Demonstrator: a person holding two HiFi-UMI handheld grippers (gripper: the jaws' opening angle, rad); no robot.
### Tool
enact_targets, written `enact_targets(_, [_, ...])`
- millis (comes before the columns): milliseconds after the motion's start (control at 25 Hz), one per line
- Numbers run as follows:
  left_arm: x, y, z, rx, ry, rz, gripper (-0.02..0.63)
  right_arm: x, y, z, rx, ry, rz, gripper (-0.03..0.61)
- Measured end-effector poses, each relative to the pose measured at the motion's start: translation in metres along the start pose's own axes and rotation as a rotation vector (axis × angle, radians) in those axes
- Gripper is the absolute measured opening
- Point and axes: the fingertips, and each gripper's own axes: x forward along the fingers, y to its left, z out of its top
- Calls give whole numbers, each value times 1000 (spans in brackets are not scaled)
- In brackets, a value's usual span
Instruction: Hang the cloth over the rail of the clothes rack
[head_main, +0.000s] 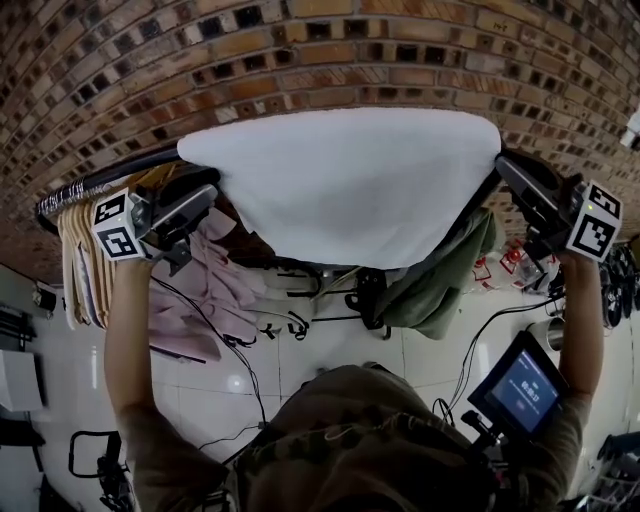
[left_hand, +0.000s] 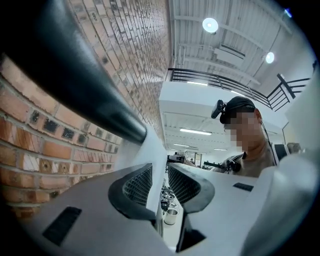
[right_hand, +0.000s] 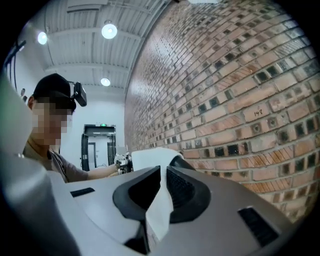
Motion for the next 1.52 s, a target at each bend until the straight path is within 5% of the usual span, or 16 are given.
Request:
enact_targets(200, [3, -15, -7, 11, 0, -21, 98, -12, 28, 17, -111, -169, 133, 17])
enact_targets(280, [3, -29, -13, 2, 9, -61, 27, -9, 40, 11, -179, -162, 159, 17])
enact_targets(480, [13, -63, -15, 40, -29, -115, 5, 3, 73, -9, -249, -93, 255, 15])
enact_targets(920, [35, -129, -61, 103, 21, -181, 5, 66, 163, -78, -190, -29, 401, 15])
enact_targets(1360, [17, -138, -103, 28, -5, -262, 3, 89, 207, -149, -133, -41, 352, 15])
enact_targets(1520, [14, -161, -112, 47, -16, -212, 4, 76, 231, -164, -108, -66, 418, 15])
